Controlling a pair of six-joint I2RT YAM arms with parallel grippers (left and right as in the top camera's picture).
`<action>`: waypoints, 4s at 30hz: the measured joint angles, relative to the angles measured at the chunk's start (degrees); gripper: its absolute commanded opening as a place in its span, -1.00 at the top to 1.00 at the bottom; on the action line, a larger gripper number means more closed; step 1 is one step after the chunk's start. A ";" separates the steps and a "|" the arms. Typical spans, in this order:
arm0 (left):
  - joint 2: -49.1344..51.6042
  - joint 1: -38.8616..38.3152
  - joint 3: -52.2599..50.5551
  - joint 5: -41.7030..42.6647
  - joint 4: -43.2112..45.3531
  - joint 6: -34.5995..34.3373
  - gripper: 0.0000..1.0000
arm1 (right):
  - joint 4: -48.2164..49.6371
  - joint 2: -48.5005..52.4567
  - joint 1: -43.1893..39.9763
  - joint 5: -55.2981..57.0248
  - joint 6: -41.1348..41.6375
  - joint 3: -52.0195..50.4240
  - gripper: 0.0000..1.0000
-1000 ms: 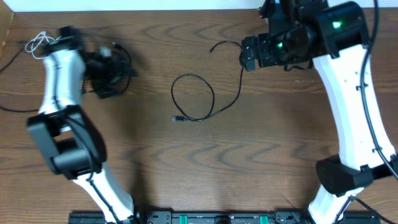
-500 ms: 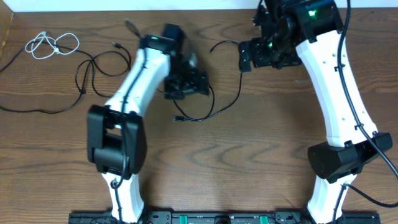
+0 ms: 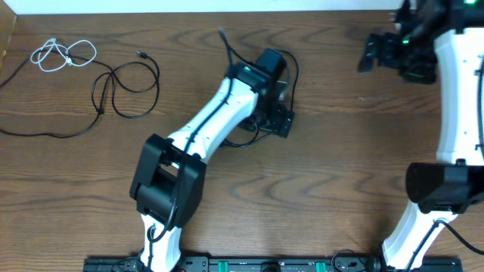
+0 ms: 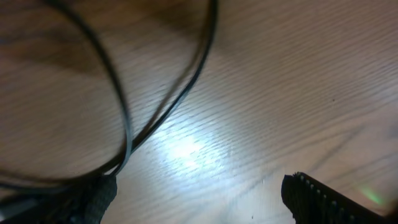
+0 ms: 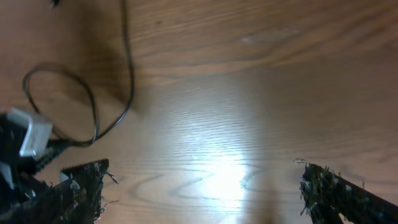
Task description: Untangle cables
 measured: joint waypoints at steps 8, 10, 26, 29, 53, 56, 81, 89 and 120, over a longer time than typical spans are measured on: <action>0.00 -4.02 -2.86 -6.12 4.37 0.50 -0.79 | -0.04 0.00 -3.98 -0.79 0.00 0.00 -0.99; 0.00 -4.02 -2.86 -7.34 5.20 0.74 -0.74 | -0.04 0.00 -3.82 -0.96 0.00 0.00 -0.99; 4.07 -4.81 -5.55 -9.35 12.09 2.95 -0.61 | -0.07 0.00 -1.95 -1.18 -0.02 0.00 -0.99; 6.32 -4.83 -5.57 -9.35 12.07 3.21 -0.34 | -0.04 0.00 -1.95 -1.16 -0.02 0.00 -0.99; -11.52 -4.83 -5.31 -9.51 12.57 -2.01 0.85 | -0.07 0.00 -1.18 -1.16 -0.02 0.00 -0.99; -20.57 -4.50 -4.92 -9.46 14.01 -2.75 0.86 | -0.04 0.00 -1.18 -1.16 -0.02 0.00 -0.98; -54.86 19.43 -4.09 -11.78 11.63 -24.59 0.85 | -0.07 0.00 2.47 -1.18 -0.02 0.00 -0.98; -54.86 20.31 -4.09 -15.13 11.67 -26.14 0.85 | -0.07 0.00 3.69 -1.18 -0.04 0.00 -0.98; -44.76 76.70 -4.09 -34.80 4.96 -26.43 0.85 | -0.04 0.00 4.57 -1.09 -0.31 0.00 -0.98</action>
